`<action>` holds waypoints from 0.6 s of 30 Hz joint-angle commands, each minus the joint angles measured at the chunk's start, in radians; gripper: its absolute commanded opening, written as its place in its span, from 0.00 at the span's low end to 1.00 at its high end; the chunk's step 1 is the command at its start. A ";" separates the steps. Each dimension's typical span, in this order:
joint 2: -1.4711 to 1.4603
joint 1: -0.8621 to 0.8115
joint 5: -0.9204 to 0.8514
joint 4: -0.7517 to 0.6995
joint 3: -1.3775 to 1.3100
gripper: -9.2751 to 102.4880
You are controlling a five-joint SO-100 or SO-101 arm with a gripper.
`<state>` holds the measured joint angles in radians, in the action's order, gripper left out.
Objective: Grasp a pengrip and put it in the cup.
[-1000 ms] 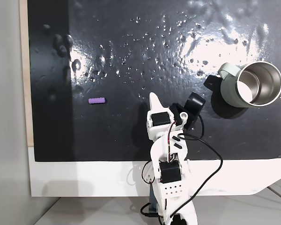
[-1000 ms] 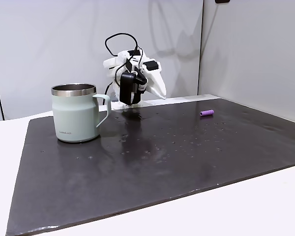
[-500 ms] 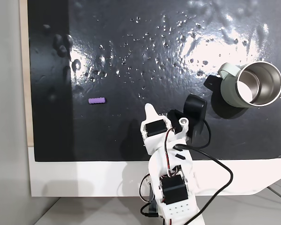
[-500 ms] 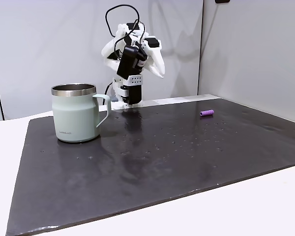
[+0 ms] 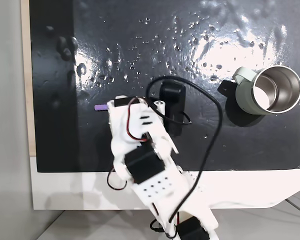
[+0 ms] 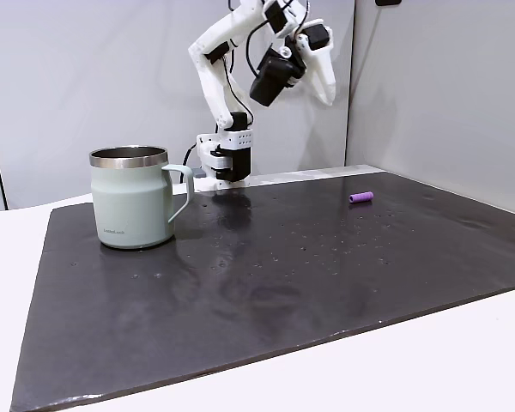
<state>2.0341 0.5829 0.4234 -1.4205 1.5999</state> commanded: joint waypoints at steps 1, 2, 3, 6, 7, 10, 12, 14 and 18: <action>-0.112 0.041 0.040 0.000 -0.120 0.11; -0.149 0.048 0.058 0.000 -0.141 0.13; -0.187 0.052 0.071 0.000 -0.164 0.14; -0.290 0.067 0.107 -0.008 -0.225 0.22; -0.318 0.074 0.118 -0.011 -0.239 0.24; -0.380 0.098 0.143 -0.017 -0.249 0.31; -0.413 0.117 0.156 -0.023 -0.236 0.34; -0.437 0.137 0.163 -0.023 -0.213 0.34; -0.482 0.166 0.183 -0.015 -0.164 0.34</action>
<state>1.5616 0.7271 0.5860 -1.4281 1.4343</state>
